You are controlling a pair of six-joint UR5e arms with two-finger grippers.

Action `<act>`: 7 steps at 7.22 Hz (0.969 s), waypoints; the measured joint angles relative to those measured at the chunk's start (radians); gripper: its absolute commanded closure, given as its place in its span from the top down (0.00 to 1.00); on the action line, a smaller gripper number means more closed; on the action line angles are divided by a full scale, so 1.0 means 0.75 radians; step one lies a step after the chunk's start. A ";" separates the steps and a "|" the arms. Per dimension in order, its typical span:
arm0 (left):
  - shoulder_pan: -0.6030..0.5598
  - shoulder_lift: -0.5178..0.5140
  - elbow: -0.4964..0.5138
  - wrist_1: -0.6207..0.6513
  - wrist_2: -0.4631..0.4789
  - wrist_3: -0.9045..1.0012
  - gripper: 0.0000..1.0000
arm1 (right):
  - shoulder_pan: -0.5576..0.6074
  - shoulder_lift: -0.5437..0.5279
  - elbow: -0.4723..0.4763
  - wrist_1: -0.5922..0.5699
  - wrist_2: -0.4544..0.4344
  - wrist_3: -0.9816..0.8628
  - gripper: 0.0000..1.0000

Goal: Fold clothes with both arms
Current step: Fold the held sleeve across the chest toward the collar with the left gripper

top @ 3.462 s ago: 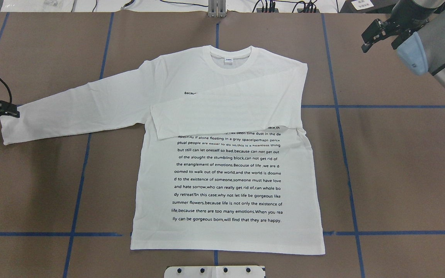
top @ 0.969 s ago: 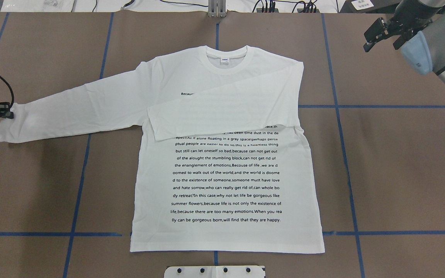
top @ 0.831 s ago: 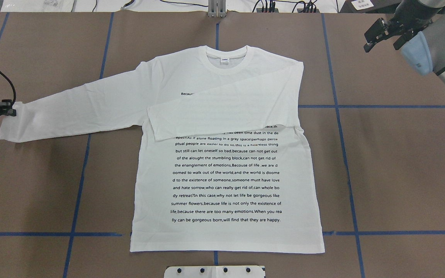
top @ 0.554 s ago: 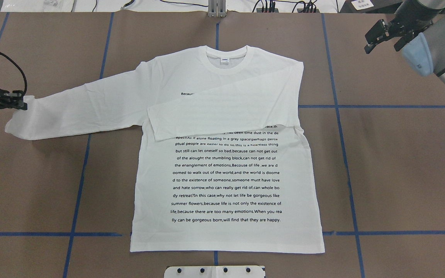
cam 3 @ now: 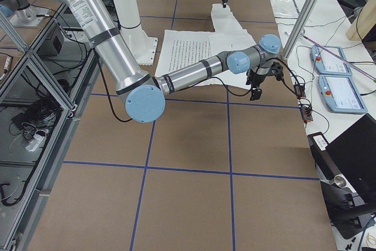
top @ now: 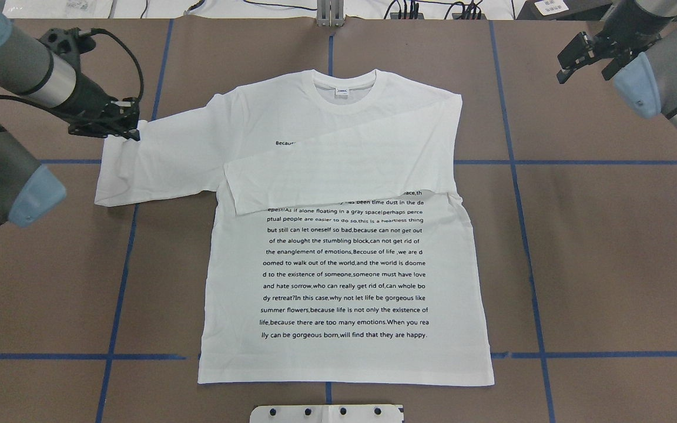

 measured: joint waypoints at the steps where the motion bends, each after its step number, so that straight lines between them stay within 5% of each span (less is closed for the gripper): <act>1: 0.038 -0.143 0.085 0.001 0.000 -0.135 0.00 | -0.001 -0.006 -0.001 0.003 -0.003 0.000 1.00; 7: 0.131 -0.693 0.366 -0.225 -0.010 -0.786 0.00 | -0.002 -0.015 0.001 0.005 -0.006 0.024 1.00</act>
